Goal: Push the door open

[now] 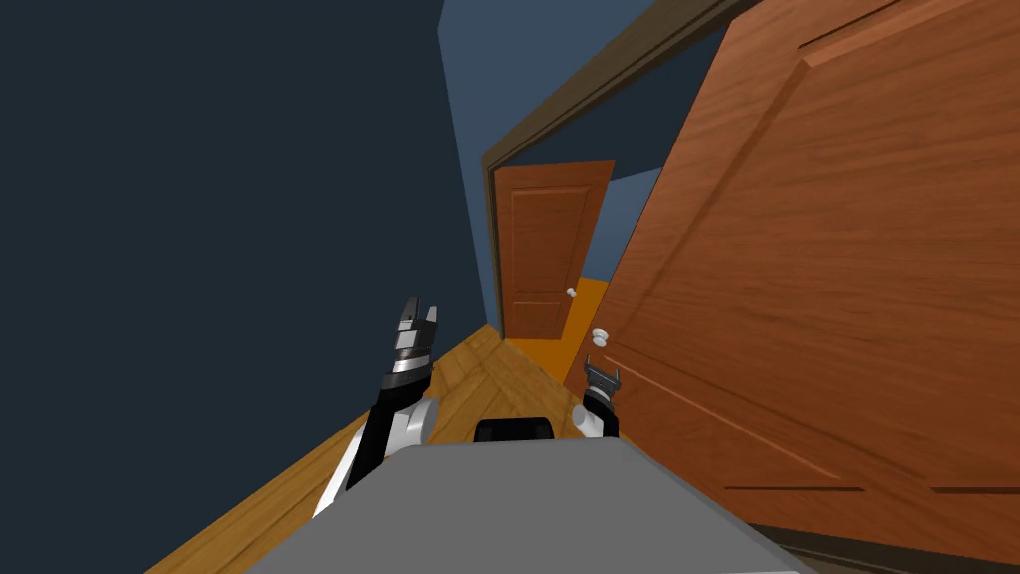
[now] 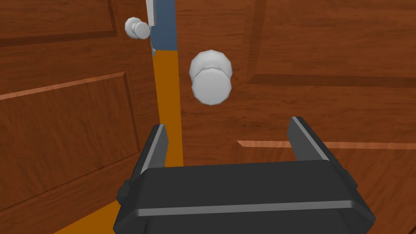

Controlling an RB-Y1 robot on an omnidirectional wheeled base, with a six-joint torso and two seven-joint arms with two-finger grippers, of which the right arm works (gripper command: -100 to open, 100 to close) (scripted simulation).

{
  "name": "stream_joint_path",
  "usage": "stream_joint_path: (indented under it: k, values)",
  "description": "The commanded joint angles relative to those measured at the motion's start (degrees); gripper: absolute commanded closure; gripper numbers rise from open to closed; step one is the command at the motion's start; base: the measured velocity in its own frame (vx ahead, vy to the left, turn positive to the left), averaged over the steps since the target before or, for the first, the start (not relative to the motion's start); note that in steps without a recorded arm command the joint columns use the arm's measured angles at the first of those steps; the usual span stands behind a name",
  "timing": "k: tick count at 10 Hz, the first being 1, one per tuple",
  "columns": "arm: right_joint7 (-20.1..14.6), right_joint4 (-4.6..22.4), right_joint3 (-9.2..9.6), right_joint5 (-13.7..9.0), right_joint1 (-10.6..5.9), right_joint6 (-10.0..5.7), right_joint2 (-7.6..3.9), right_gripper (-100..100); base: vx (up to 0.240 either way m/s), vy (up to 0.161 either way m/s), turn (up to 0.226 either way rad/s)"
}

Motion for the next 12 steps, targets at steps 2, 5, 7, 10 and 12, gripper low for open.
stream_joint_path:
  k: [2,5,7,10,12]
  values:
    - [-2.6,3.1,-0.51,-1.6,-1.02,-0.46,1.02,-100,0.041,-0.095,0.126]
    - [-3.0,3.5,-0.66,-1.9,-1.09,-0.62,-0.72,-100,0.043,-0.077,0.039]
    - [-3.5,4.0,-0.79,-2.0,-0.96,-0.92,-2.36,-100,0.178,-0.129,0.041]
    - [-4.0,4.5,-0.94,-2.1,-0.83,-1.26,-2.36,-100,0.141,-0.146,0.022]
    - [-4.4,5.0,-1.05,-2.2,-0.72,-1.54,-0.92,-100,0.143,-0.147,0.028]
